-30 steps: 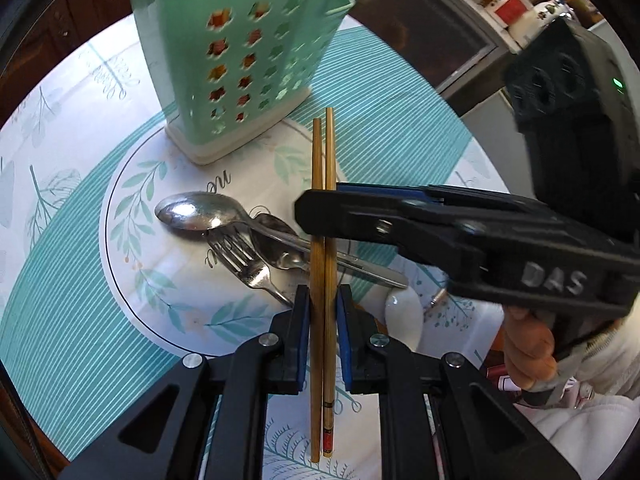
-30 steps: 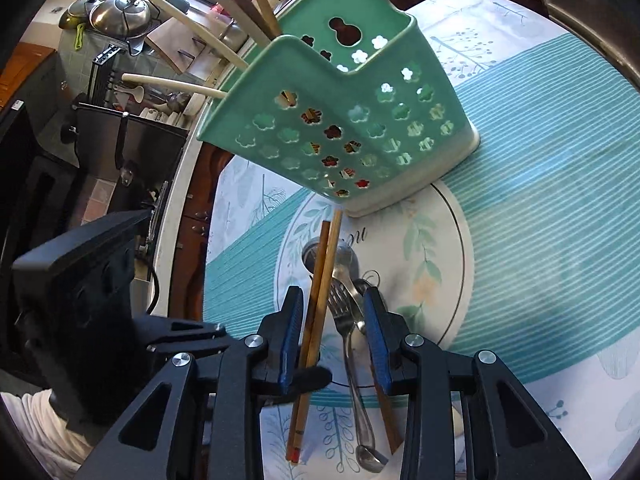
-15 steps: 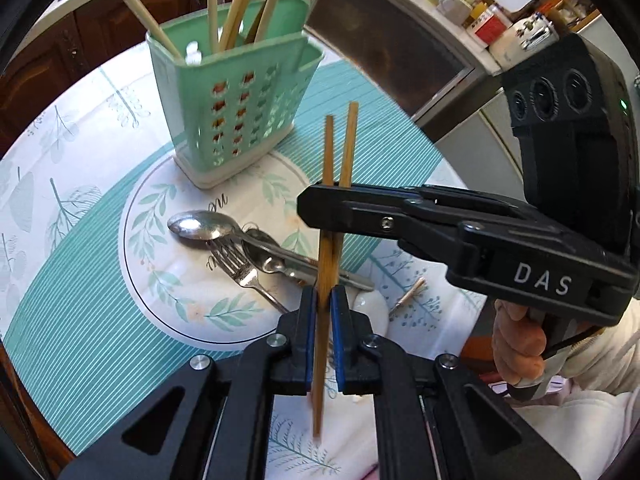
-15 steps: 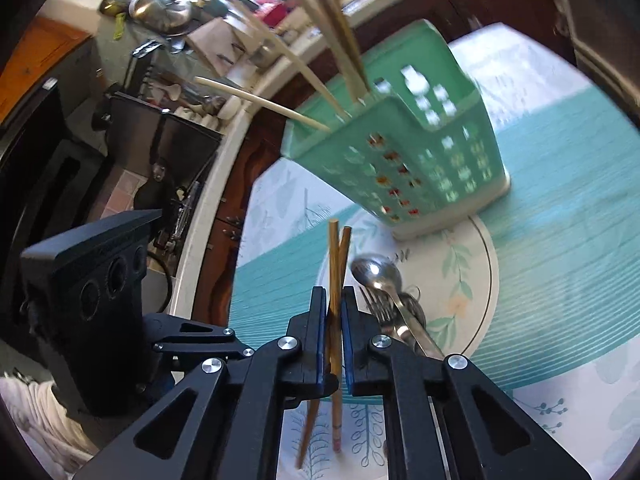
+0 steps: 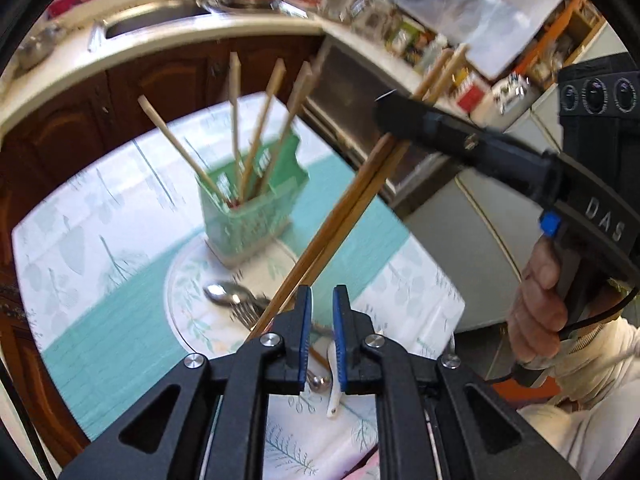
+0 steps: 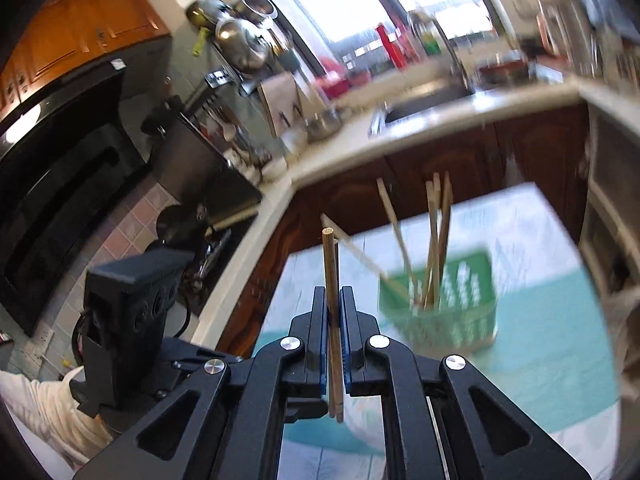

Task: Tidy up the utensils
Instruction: 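Carry the chopstick pair over the green basket and open the left tool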

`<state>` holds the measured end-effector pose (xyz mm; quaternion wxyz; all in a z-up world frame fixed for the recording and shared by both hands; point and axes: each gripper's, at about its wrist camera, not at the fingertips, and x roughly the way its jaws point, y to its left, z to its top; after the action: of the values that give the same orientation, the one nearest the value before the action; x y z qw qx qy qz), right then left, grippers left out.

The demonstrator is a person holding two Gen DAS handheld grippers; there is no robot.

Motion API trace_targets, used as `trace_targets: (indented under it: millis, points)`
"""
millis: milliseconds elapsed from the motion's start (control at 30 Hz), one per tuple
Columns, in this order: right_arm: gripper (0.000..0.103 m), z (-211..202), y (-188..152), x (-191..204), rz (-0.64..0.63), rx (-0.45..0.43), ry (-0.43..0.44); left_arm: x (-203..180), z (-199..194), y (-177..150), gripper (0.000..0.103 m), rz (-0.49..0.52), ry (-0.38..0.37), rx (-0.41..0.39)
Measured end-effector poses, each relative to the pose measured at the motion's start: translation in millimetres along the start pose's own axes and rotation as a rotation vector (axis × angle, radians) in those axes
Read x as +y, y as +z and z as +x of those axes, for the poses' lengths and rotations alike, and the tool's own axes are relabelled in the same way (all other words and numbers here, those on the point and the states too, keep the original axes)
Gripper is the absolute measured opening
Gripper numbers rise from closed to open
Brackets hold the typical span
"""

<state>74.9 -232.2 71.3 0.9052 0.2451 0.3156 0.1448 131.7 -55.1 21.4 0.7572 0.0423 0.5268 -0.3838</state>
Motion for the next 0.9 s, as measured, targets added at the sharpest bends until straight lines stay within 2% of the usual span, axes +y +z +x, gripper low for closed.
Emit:
trace_targets:
  millis: [33, 167, 367, 433, 667, 900]
  points:
    - [0.005, -7.5, 10.4, 5.6, -0.016, -0.018, -0.008, 1.4, -8.8, 6.5, 0.011, -0.013, 0.023, -0.025]
    - [0.005, -33.3, 55.0, 31.5, -0.114, -0.111, -0.081, 10.7, -25.8, 28.6, 0.025, -0.083, 0.124, -0.096]
    - [0.005, -32.4, 88.7, 51.0, -0.239, -0.171, -0.242, 34.1, -15.7, 49.1, 0.032, -0.171, 0.241, -0.156]
    - [0.005, -23.1, 90.8, 49.9, -0.264, -0.175, -0.282, 43.5, -5.8, 52.0, 0.033, -0.199, 0.238, -0.163]
    - [0.005, 33.4, 82.9, 22.0, -0.258, -0.147, -0.301, 68.5, 25.6, 50.0, 0.033, -0.259, 0.239, -0.163]
    - [0.006, 96.2, 60.2, 1.1, -0.282, -0.019, -0.247, 78.2, 41.4, 50.0, 0.034, -0.275, 0.242, -0.145]
